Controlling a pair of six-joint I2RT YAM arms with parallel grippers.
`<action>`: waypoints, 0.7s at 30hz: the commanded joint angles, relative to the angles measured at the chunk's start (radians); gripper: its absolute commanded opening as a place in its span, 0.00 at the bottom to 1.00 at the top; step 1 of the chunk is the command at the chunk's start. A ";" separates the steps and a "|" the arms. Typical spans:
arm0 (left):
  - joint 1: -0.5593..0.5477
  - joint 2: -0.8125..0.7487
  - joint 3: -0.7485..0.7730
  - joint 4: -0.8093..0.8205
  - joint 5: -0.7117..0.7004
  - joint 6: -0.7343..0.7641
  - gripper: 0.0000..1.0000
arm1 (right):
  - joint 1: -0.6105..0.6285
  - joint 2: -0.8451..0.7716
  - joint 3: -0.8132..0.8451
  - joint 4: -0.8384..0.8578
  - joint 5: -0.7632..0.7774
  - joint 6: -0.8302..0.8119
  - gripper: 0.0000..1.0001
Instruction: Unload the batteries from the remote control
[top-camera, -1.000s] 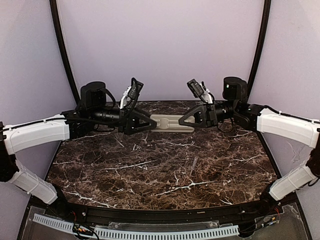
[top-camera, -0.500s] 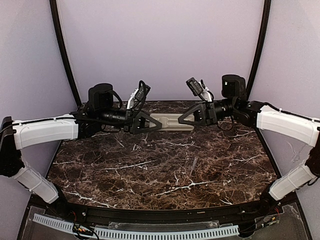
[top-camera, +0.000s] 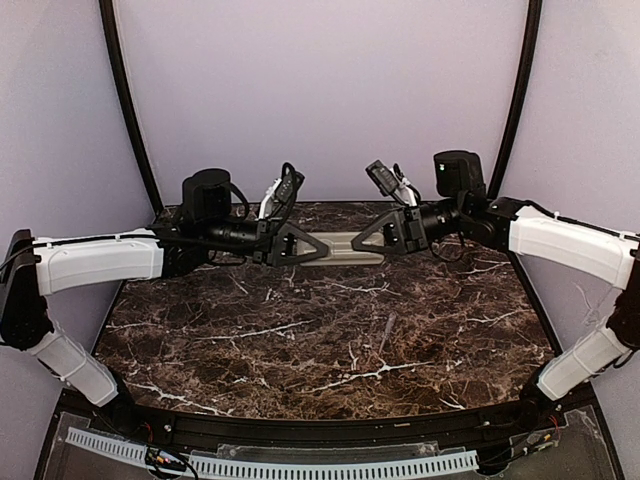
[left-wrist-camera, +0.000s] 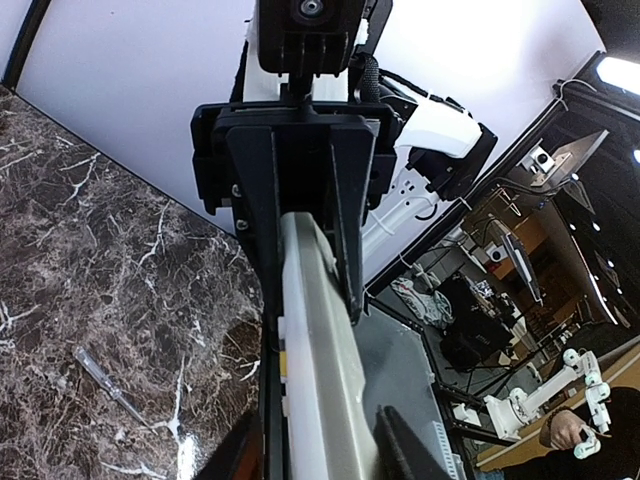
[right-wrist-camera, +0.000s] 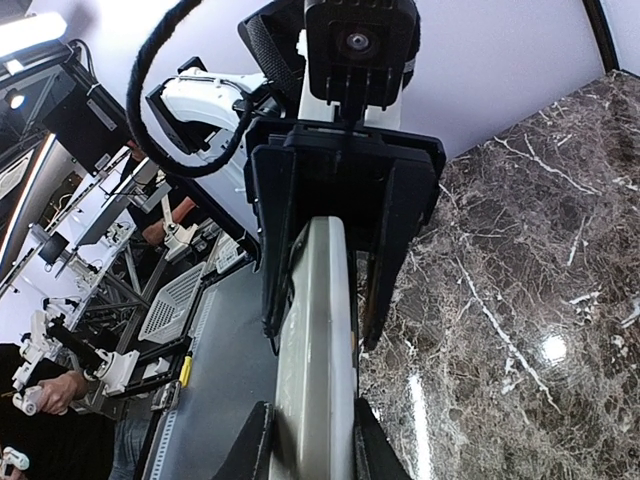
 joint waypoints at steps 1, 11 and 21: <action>-0.006 0.003 0.025 0.034 0.000 -0.011 0.33 | 0.009 0.011 0.034 -0.009 0.015 -0.024 0.00; -0.006 0.001 -0.004 0.059 -0.036 -0.032 0.00 | -0.001 -0.022 0.037 -0.050 0.185 -0.036 0.78; -0.006 -0.026 -0.065 -0.020 -0.224 0.023 0.00 | -0.077 -0.204 -0.030 -0.133 0.557 -0.014 0.98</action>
